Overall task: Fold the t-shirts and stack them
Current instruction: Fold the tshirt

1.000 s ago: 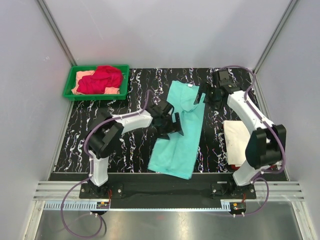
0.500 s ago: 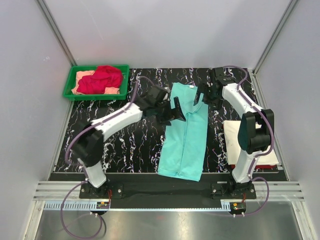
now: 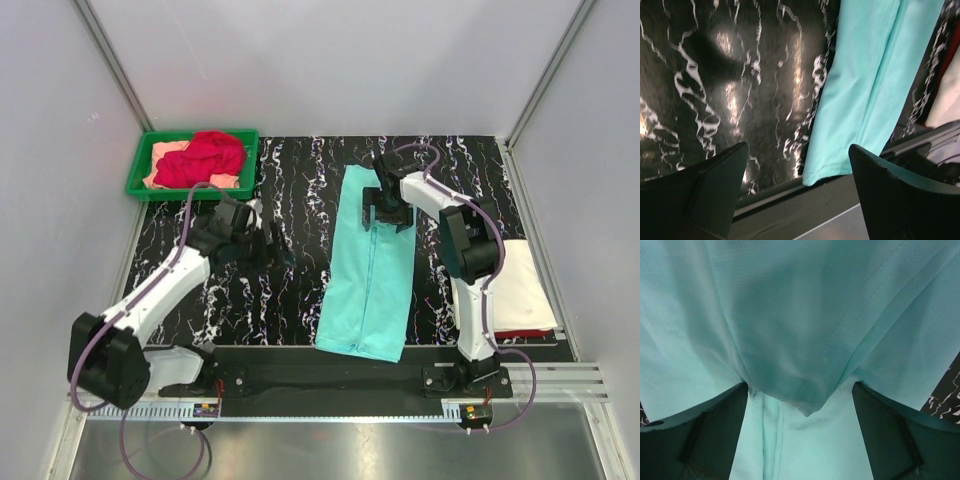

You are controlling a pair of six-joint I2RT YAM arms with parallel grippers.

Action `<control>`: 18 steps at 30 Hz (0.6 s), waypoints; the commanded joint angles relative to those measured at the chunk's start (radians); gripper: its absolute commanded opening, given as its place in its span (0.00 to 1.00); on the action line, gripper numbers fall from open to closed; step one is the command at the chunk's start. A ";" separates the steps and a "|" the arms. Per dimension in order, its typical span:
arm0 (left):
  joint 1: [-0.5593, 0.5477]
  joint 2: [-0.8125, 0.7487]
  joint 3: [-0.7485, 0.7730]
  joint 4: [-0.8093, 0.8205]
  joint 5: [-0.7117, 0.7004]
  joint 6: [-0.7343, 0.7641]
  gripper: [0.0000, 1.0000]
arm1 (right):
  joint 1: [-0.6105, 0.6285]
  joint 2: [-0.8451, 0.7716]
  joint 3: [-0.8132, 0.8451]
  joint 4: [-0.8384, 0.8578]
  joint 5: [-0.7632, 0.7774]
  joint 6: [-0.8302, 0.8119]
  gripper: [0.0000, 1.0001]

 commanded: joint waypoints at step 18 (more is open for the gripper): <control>0.000 0.021 -0.159 0.276 0.243 -0.011 0.85 | 0.040 0.349 0.802 -0.244 0.011 0.056 1.00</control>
